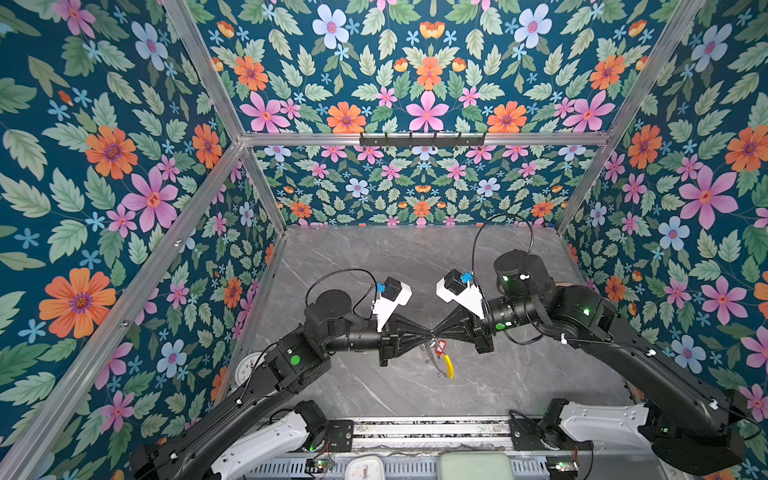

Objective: Remove the keys from the keyring

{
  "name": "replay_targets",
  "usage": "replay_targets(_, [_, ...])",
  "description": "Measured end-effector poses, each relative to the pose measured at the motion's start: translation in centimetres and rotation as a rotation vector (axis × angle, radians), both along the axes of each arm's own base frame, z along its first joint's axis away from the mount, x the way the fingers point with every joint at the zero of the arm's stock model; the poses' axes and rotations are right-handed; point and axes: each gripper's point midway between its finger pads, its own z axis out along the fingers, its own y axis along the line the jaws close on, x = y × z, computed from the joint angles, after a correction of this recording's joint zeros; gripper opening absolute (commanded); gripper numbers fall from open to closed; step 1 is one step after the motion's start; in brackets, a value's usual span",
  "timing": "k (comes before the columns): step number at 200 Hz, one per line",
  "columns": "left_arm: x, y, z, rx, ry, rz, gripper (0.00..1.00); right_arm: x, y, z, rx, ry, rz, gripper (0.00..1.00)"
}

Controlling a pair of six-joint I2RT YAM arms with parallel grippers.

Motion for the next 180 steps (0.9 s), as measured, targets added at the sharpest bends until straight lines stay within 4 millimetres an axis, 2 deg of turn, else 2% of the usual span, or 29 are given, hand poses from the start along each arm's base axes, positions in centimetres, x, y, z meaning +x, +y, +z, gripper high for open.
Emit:
replay_targets(20, [0.0,0.0,0.0,0.001,-0.002,-0.001,0.00,0.1,0.0,-0.1,-0.002,0.002,-0.002,0.00])
replay_targets(35, [0.0,0.0,0.0,0.001,-0.002,-0.001,0.00,0.1,0.0,-0.1,-0.002,0.001,-0.004,0.00])
replay_targets(40, [0.0,0.0,0.0,0.000,-0.003,0.000,0.00,0.1,0.0,0.0,-0.002,0.000,-0.004,0.04])
replay_targets(58, [0.2,0.0,0.1,-0.010,-0.010,0.014,0.00,0.3,0.1,0.1,0.006,0.000,-0.014,0.32])
replay_targets(72, [0.7,0.3,0.0,-0.024,-0.024,0.051,0.00,0.6,0.2,0.6,0.040,-0.025,-0.035,0.45])
replay_targets(81, [0.9,0.5,0.1,-0.036,-0.036,0.077,0.00,0.8,0.1,0.8,0.063,-0.039,-0.055,0.50])
replay_targets(95, [1.6,1.0,0.2,-0.061,-0.060,0.137,0.00,1.2,-0.5,1.1,0.100,-0.068,-0.106,0.54])
replay_targets(120, [3.3,2.0,-0.1,-0.094,-0.092,0.261,0.00,1.3,-0.9,1.2,0.159,-0.124,-0.168,0.57])
replay_targets(149, [4.7,2.7,0.1,-0.133,-0.121,0.359,0.00,2.0,-0.3,-1.2,0.137,-0.169,-0.229,0.59])
replay_targets(180, [5.3,3.1,1.0,-0.186,-0.153,0.404,0.00,3.1,0.2,-3.3,0.122,-0.196,-0.280,0.59])
